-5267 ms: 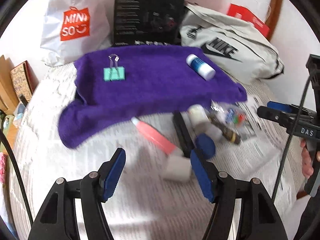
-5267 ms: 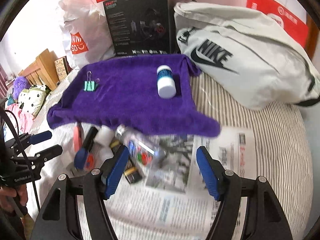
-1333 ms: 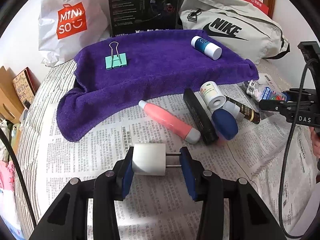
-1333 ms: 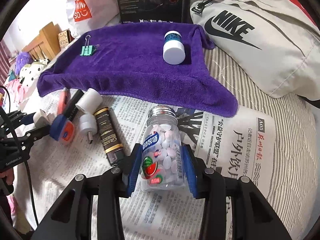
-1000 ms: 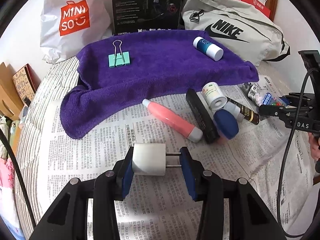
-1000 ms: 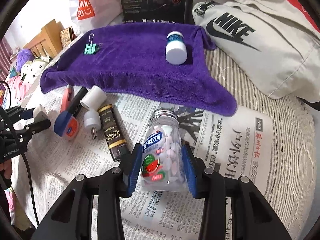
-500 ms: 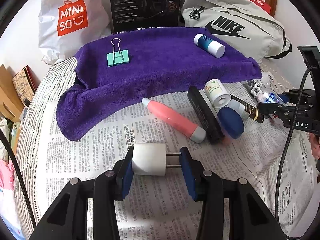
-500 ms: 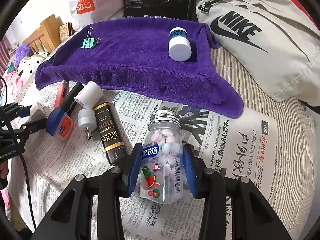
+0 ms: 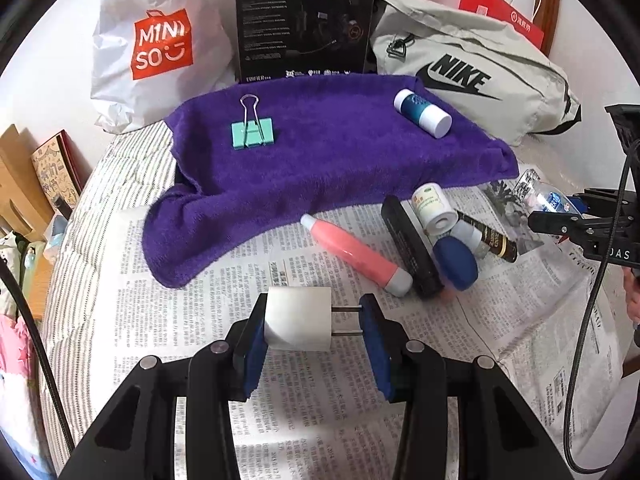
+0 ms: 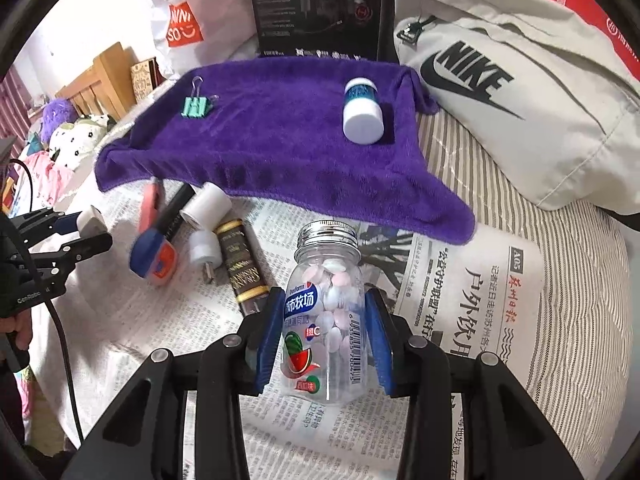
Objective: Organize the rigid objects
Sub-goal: 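Lift the plug adapter and candy bottle and carry them over the purple towel, then lower and release the plug adapter with the left tool while the right tool releases the bottle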
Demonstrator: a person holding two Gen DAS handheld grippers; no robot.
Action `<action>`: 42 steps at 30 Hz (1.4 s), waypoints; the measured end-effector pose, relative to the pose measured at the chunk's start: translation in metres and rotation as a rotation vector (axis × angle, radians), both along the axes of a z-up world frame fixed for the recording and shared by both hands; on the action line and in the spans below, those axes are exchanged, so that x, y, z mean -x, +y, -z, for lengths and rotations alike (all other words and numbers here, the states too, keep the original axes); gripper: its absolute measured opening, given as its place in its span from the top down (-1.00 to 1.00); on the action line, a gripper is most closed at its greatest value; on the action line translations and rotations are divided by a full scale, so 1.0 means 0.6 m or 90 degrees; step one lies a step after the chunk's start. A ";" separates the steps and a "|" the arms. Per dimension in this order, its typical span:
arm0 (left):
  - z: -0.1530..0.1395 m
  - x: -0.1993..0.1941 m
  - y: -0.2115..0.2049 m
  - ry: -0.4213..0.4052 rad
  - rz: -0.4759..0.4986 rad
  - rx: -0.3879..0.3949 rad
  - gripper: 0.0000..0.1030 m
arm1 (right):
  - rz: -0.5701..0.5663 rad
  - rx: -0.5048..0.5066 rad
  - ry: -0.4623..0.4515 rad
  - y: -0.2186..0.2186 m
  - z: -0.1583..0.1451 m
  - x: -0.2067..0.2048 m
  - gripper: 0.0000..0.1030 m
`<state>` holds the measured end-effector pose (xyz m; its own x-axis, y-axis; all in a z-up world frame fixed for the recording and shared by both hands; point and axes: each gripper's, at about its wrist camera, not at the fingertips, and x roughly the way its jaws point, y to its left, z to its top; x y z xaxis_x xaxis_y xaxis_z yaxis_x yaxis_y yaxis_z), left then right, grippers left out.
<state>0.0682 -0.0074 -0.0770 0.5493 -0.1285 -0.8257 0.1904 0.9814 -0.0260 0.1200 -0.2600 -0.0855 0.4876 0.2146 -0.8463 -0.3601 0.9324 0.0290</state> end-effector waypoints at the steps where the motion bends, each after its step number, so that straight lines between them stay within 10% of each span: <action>1: -0.004 0.000 0.002 -0.002 -0.001 0.001 0.19 | -0.002 -0.001 -0.003 0.001 -0.005 0.000 0.22; 21: -0.065 -0.085 0.029 -0.034 -0.010 0.016 0.19 | -0.017 -0.035 -0.026 0.037 -0.057 -0.114 0.22; 42: -0.028 -0.222 0.057 -0.011 -0.022 0.037 0.19 | -0.019 0.000 0.023 0.097 0.021 -0.243 0.22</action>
<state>0.2014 0.0267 -0.0605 0.5678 -0.1568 -0.8081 0.1578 0.9842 -0.0802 0.2656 -0.2018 -0.0982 0.4505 0.2281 -0.8631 -0.3860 0.9215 0.0421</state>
